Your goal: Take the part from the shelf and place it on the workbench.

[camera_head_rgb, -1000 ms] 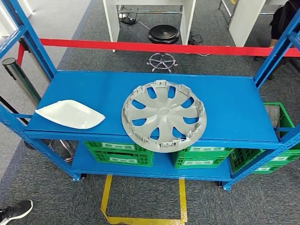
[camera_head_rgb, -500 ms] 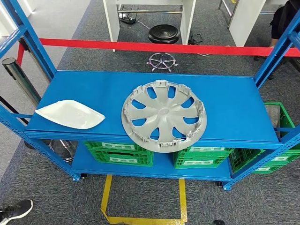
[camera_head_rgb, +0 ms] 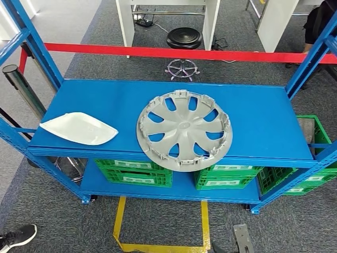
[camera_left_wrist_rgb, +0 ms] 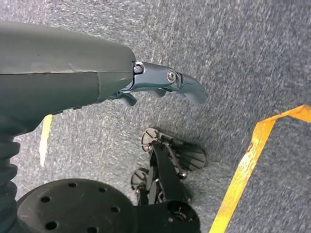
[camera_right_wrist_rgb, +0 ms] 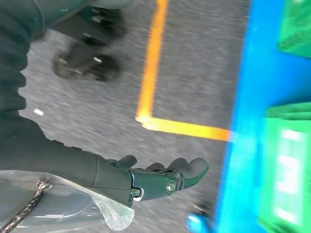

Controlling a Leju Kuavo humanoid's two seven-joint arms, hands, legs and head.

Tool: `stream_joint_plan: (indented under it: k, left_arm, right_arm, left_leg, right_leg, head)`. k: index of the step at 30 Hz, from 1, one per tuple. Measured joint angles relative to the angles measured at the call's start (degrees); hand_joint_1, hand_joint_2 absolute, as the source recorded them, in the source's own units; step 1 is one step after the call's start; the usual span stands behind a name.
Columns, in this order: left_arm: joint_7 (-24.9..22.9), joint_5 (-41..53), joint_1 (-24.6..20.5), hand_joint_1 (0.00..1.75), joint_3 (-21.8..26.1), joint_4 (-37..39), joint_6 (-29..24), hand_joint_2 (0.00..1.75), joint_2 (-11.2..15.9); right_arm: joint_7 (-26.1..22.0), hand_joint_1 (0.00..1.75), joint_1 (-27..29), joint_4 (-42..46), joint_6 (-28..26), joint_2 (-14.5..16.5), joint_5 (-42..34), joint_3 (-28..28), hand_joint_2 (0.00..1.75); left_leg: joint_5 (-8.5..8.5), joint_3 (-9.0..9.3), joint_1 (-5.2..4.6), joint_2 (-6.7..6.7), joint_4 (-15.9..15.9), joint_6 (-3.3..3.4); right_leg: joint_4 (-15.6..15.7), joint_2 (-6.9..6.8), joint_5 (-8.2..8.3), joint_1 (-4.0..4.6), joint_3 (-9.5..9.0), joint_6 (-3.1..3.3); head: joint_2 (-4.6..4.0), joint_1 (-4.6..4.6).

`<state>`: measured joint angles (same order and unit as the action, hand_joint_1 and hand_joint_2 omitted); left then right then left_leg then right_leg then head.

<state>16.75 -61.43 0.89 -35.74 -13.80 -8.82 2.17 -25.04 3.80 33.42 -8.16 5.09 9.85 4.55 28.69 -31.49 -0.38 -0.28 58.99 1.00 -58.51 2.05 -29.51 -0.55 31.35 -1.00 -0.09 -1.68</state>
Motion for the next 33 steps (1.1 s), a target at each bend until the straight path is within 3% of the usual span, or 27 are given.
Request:
stream_joint_plan:
  k: [10,33]
  left_arm:
    - [1.85,-7.34,-1.35,0.00,-7.49,1.69,-1.32,1.75,0.90]
    - [6.44,-16.29,-3.85,0.00,-22.31,3.94,-4.75,1.75,0.87]
  right_arm:
    - [-4.29,0.00,1.19,16.86,-6.84,-0.59,0.75,-9.48,1.75]
    - [-9.63,0.00,4.69,55.13,-23.72,-7.63,10.98,-31.61,1.75]
  left_leg:
    - [-0.01,0.00,0.00,0.00,0.00,0.00]
    - [-0.01,-0.01,0.00,0.00,0.00,0.00]
  right_leg:
    - [0.00,0.00,0.01,0.00,0.02,0.01]
    - [-0.01,0.01,0.01,0.00,0.03,0.02]
  head:
    - [0.00,-0.01]
    - [0.00,-0.01]
